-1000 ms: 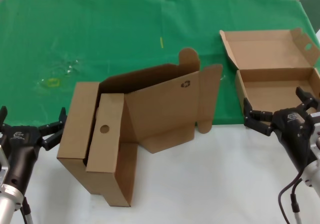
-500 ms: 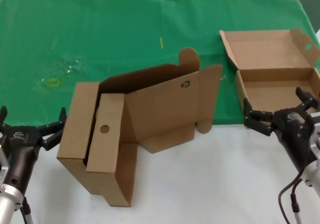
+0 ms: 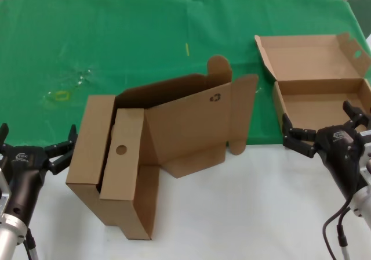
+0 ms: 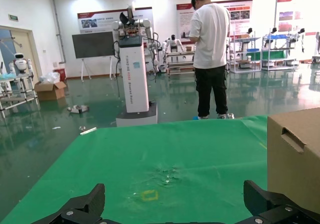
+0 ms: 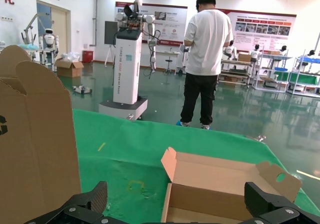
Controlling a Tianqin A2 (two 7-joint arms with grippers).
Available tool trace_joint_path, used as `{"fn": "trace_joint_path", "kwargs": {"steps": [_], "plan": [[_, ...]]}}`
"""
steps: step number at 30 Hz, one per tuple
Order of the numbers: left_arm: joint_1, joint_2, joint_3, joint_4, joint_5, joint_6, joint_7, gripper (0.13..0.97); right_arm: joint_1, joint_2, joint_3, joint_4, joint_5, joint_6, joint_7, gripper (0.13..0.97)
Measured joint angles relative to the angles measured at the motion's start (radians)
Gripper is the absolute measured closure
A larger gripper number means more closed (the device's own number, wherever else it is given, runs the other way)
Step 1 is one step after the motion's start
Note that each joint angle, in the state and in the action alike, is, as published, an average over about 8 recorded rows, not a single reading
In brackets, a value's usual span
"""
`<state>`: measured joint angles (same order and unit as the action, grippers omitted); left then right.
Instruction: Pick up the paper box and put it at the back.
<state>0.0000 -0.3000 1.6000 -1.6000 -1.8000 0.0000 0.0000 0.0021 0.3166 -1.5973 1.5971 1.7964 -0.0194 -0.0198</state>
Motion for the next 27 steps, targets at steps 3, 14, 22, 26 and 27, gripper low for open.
{"fn": "trace_joint_path", "kwargs": {"steps": [3, 14, 22, 26, 27], "plan": [[0.0, 0.0, 0.0, 0.0, 0.0, 0.0, 0.0, 0.132, 0.0, 0.0, 0.0, 0.0, 0.0, 0.0, 0.0, 0.129], [0.0, 0.0, 0.0, 0.0, 0.0, 0.0, 0.0, 0.132, 0.0, 0.0, 0.0, 0.0, 0.0, 0.0, 0.0, 0.129], [0.0, 0.0, 0.0, 0.0, 0.0, 0.0, 0.0, 0.132, 0.0, 0.0, 0.0, 0.0, 0.0, 0.0, 0.0, 0.129], [0.0, 0.0, 0.0, 0.0, 0.0, 0.0, 0.0, 0.132, 0.0, 0.0, 0.0, 0.0, 0.0, 0.0, 0.0, 0.129], [0.0, 0.0, 0.0, 0.0, 0.0, 0.0, 0.0, 0.132, 0.0, 0.0, 0.0, 0.0, 0.0, 0.0, 0.0, 0.129]]}}
